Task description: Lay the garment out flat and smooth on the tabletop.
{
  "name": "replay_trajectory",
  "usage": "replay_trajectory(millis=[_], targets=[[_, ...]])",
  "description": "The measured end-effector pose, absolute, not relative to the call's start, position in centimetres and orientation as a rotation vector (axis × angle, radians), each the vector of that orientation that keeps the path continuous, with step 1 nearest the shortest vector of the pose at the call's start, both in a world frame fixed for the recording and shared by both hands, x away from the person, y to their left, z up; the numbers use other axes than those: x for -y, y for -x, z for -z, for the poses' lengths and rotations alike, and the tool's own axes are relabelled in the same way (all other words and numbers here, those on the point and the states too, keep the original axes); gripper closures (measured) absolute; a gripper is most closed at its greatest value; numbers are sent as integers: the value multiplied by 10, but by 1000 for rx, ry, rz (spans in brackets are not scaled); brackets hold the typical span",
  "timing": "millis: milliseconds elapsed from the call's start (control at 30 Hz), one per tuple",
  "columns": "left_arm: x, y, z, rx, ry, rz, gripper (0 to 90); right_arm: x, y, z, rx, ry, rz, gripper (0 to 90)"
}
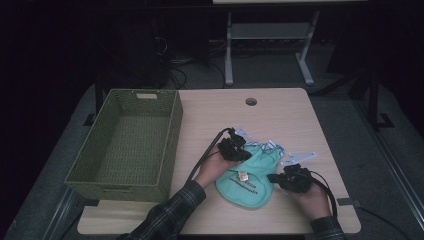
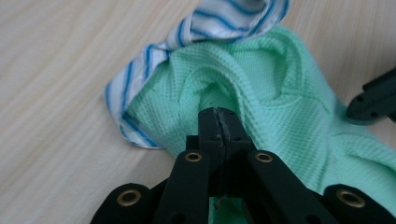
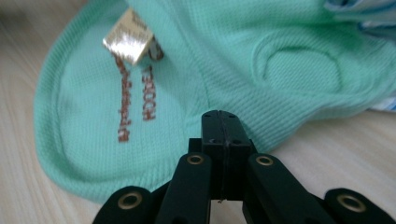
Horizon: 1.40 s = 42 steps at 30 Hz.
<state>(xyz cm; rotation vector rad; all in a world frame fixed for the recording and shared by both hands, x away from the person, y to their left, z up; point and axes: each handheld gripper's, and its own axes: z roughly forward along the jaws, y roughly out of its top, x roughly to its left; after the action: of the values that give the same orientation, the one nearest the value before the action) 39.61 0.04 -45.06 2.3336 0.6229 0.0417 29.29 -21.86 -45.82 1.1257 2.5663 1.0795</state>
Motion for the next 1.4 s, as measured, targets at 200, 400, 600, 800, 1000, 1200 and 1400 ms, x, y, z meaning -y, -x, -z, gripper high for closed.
replay_trajectory(millis=[200,400,600,800,1000,1200,1400], targets=[[-3,-397,457,-618,-2371,-57,889,216,-292,464,-2613,-1126,-1040,900],[-13,-399,457,-626,-2398,-99,892,223,-293,463,-2605,-1128,-998,900],[-30,-402,456,-654,-2405,-123,894,239,-294,463,-2577,-1173,-989,900],[-43,-407,457,-683,-2398,-127,894,247,-296,463,-2566,-1204,-982,900],[-47,-400,447,-685,-2348,-136,874,247,-298,463,-2568,-1185,-977,900],[-47,-367,442,-612,-2342,-89,883,248,-299,463,-2571,-1163,-979,900],[-50,-337,450,-577,-2394,-49,883,246,-298,462,-2575,-1160,-964,899]])
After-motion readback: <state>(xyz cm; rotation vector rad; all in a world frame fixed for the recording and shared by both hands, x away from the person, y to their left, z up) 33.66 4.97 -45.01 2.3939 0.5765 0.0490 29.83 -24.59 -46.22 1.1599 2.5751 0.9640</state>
